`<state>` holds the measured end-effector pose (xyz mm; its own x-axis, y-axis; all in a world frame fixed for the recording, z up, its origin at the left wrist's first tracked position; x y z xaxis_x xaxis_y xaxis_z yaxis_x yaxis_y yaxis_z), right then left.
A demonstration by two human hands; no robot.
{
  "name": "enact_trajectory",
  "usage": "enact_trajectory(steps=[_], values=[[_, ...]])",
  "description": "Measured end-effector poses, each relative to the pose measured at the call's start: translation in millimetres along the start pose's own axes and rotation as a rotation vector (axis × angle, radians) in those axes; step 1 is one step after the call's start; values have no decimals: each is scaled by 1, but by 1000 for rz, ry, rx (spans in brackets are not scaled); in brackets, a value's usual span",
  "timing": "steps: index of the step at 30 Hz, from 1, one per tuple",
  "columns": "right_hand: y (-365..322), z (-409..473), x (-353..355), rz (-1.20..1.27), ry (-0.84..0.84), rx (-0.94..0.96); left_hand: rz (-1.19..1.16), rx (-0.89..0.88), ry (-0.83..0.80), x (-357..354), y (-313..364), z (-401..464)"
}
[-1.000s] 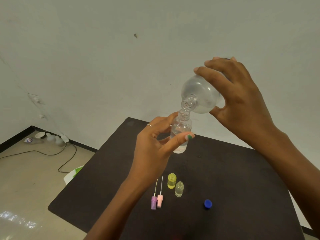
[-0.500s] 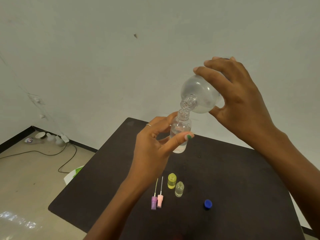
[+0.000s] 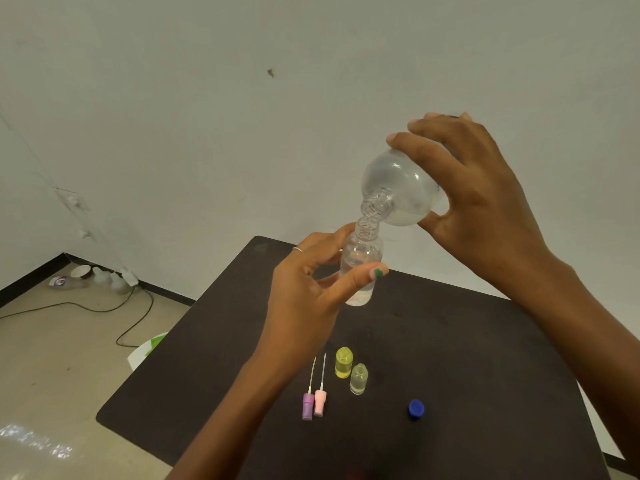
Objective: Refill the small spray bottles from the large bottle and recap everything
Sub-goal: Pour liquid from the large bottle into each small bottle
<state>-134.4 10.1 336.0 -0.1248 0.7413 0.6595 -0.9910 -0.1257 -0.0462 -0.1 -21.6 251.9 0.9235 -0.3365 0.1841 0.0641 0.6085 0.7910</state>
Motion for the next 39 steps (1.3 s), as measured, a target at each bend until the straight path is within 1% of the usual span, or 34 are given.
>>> enact_trajectory(steps=[39], values=[[0, 0, 0, 12, 3, 3, -2, -10, 1, -1, 1, 0]])
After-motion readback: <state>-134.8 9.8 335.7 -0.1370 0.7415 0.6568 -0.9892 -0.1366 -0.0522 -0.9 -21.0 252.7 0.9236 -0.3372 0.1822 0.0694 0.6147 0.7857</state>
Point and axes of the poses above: each hand's wrist, its own z-axis towards the middle knuckle, its own x-axis out of the back of the hand, y = z × x, the point moved 9 cm from there along z, towards the middle knuckle, and after that the axes turned 11 degrees about -x, right-handed, at the moved point
